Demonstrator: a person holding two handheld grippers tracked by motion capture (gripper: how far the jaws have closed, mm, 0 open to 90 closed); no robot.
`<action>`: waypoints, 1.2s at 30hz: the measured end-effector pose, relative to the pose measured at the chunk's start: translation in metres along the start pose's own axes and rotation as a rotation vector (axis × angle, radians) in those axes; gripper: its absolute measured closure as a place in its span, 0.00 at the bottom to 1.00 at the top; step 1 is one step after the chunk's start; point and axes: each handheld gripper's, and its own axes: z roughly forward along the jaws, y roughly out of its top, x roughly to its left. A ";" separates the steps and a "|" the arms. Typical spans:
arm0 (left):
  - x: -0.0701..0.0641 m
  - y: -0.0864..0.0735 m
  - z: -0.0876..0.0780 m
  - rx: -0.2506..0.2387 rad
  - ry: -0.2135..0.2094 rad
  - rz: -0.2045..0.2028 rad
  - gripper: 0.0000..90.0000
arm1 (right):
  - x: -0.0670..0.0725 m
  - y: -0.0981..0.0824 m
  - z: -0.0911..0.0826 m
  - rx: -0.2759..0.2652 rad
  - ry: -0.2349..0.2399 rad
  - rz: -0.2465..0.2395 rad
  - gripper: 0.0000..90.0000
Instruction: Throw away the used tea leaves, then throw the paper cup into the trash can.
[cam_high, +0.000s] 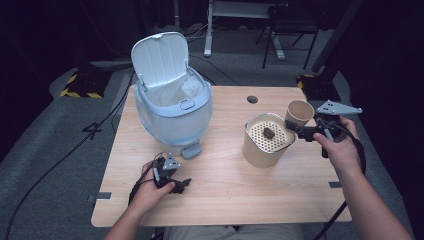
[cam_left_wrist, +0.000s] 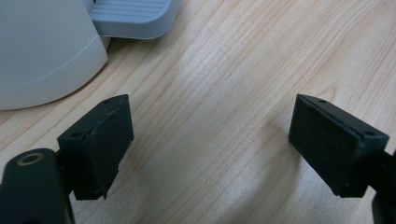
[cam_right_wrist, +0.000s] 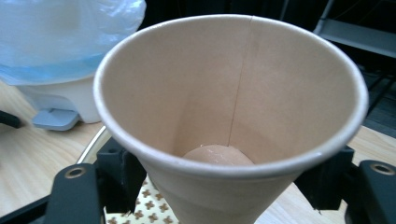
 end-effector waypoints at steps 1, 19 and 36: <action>0.000 0.000 0.000 0.000 0.000 0.000 0.16 | 0.000 0.001 0.000 0.000 0.007 -0.002 0.31; -0.001 -0.001 -0.001 -0.001 0.010 -0.001 0.16 | 0.014 0.047 0.011 -0.008 0.160 -0.054 0.31; -0.001 -0.001 0.000 0.003 0.020 -0.011 0.14 | 0.044 0.103 0.052 -0.018 0.287 -0.117 0.31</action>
